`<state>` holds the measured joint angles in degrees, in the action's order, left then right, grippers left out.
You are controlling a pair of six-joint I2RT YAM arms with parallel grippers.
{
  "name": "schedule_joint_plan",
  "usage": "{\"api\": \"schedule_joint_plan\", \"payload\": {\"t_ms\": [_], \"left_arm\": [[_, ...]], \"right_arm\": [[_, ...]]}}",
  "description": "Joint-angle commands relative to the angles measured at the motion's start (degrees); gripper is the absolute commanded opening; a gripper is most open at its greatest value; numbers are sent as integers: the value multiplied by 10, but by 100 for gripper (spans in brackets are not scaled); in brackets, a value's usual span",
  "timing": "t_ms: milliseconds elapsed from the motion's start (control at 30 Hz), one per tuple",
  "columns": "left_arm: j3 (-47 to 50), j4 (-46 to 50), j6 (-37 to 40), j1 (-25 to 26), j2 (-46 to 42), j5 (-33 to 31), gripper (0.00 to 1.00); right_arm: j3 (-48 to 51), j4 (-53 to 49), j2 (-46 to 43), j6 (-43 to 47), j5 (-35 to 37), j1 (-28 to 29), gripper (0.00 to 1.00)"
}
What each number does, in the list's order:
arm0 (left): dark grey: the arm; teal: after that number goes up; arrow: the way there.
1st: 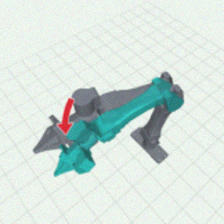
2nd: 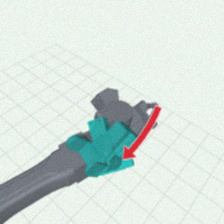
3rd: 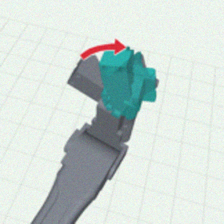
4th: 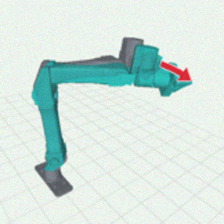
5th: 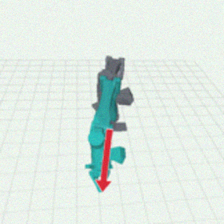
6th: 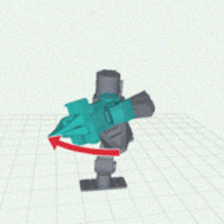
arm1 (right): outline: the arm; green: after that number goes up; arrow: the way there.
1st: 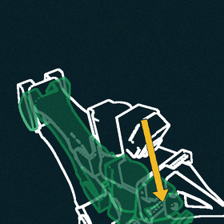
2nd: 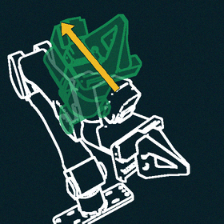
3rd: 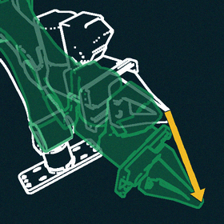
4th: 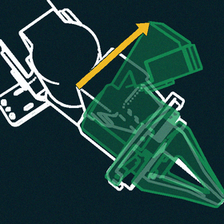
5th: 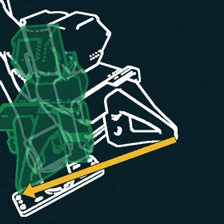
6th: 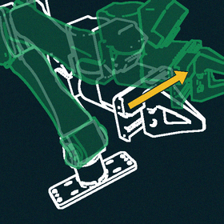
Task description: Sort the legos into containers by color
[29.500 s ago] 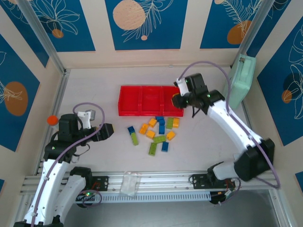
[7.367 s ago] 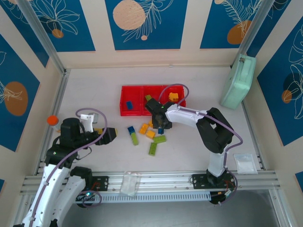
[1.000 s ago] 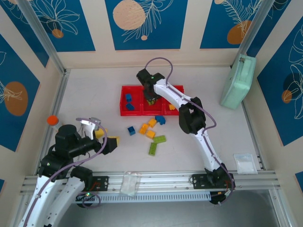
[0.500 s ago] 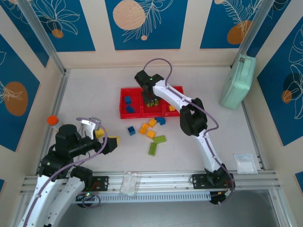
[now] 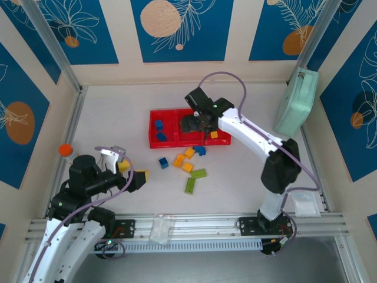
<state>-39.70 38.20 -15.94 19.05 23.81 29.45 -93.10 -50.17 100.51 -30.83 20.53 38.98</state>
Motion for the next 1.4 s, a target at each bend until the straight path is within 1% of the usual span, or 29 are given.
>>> {"api": "schedule_joint_plan", "payload": {"t_ms": [0,133,200,267,333,367,467,567,700,800,900,1033,1133,1367], "left_arm": [[-3,-7,15,5,-1,-6,99],[-3,-7,15,5,2,-5,99],[-3,-6,15,5,3,-6,99],[-3,-6,15,5,4,-6,99],[-3,-6,14,5,4,-7,99],[-3,-7,15,5,4,-7,99],[-4,-6,15,5,3,-8,99],[-3,-6,14,5,-1,-6,99],[-3,-6,14,5,-3,-5,99],[-4,-5,14,5,-4,-6,99],[-4,-5,13,5,-8,-9,99],[-3,-4,13,5,-12,-11,99],[-3,-5,13,5,-11,-10,99],[-3,-4,13,5,-7,-11,99]], "right_arm": [[77,23,-56,-43,-49,-2,84],[176,37,-126,-83,-80,4,84],[224,34,-156,-137,-80,19,84],[269,43,-184,-206,-76,45,84],[315,69,-207,-282,-58,86,84],[332,82,-214,-318,-38,113,85],[347,87,-201,-408,16,177,86],[335,84,-159,-452,51,214,86],[294,58,-90,-481,77,241,83],[256,33,-34,-481,92,258,82],[244,30,3,-486,90,267,80],[250,31,20,-502,91,272,76],[255,26,33,-506,96,276,70],[252,34,62,-486,91,280,63]]}}
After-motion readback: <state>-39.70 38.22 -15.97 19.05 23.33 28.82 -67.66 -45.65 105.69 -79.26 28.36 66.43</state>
